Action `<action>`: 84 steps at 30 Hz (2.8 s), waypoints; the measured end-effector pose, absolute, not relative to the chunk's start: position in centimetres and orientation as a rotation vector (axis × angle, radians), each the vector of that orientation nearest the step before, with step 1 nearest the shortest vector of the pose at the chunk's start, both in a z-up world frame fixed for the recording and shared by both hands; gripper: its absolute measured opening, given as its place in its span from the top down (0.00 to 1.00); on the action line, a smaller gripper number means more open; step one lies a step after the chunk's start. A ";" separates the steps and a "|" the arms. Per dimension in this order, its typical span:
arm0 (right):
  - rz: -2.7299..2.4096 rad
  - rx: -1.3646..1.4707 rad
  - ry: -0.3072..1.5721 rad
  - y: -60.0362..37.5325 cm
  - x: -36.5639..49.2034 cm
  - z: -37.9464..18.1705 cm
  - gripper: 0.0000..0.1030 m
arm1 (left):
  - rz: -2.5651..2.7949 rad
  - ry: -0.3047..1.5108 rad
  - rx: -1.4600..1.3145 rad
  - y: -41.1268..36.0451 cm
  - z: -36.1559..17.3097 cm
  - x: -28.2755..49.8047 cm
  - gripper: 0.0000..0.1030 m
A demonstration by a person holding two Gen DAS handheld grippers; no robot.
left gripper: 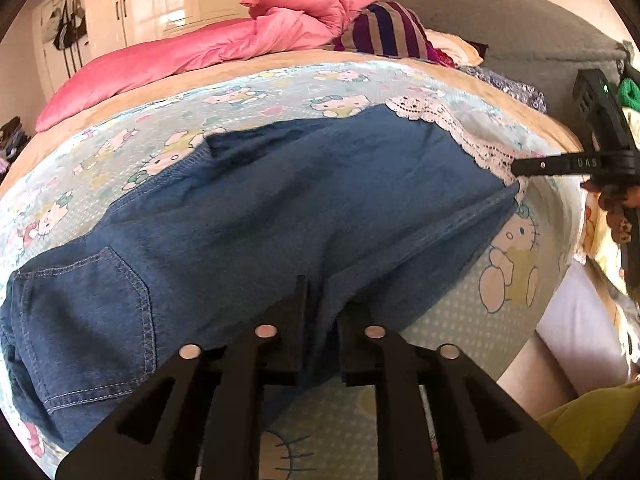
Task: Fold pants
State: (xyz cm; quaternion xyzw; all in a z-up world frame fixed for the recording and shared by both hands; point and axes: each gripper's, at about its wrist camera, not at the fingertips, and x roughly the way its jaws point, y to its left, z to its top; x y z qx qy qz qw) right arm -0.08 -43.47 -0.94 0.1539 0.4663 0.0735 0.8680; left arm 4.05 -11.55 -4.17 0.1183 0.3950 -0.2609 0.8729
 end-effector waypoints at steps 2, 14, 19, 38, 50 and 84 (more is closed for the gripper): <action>0.148 0.328 0.983 -43.6 -0.2 -1.5 0.93 | -0.551 0.830 0.257 -11.8 -4.3 4.0 0.82; 0.050 0.216 0.873 -44.3 -0.8 1.2 0.75 | -0.547 0.841 0.257 -11.7 -4.4 3.9 0.55; 0.206 0.142 0.823 -40.8 0.1 2.9 0.62 | -0.582 0.821 0.244 -11.5 -3.6 3.0 0.38; 0.312 0.100 0.965 -37.5 3.2 -1.1 0.46 | 0.174 0.855 -0.107 8.5 -0.5 5.6 0.07; 0.312 0.062 0.990 -37.0 3.3 -1.6 0.38 | 0.064 0.830 -0.121 8.3 -0.1 8.9 0.59; 0.372 -0.002 0.894 -34.6 3.4 0.2 0.29 | -0.209 0.838 0.173 -5.1 -0.1 7.1 0.14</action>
